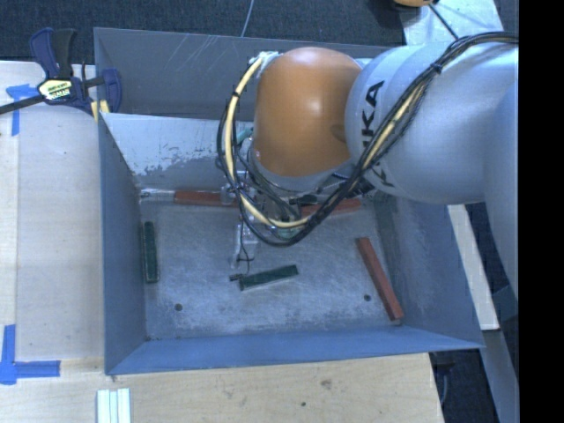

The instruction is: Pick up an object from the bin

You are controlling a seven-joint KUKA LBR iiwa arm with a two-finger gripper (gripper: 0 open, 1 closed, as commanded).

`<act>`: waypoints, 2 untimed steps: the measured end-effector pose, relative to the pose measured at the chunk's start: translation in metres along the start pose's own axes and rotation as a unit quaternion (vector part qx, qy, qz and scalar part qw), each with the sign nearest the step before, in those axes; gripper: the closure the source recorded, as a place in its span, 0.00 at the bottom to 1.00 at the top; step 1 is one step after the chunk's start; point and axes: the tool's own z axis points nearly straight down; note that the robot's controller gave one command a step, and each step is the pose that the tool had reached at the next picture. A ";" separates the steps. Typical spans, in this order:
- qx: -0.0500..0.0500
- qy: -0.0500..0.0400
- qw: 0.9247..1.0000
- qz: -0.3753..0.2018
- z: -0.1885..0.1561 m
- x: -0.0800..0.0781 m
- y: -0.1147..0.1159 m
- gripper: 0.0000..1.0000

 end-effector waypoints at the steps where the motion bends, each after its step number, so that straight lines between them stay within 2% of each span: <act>1: -0.001 -0.004 1.000 0.001 -0.004 -0.002 -0.001 0.00; 2: -0.001 -0.007 1.000 -0.020 0.052 0.007 -0.038 0.00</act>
Offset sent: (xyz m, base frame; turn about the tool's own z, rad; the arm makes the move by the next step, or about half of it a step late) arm -0.0187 -0.0748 -0.1067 -0.0736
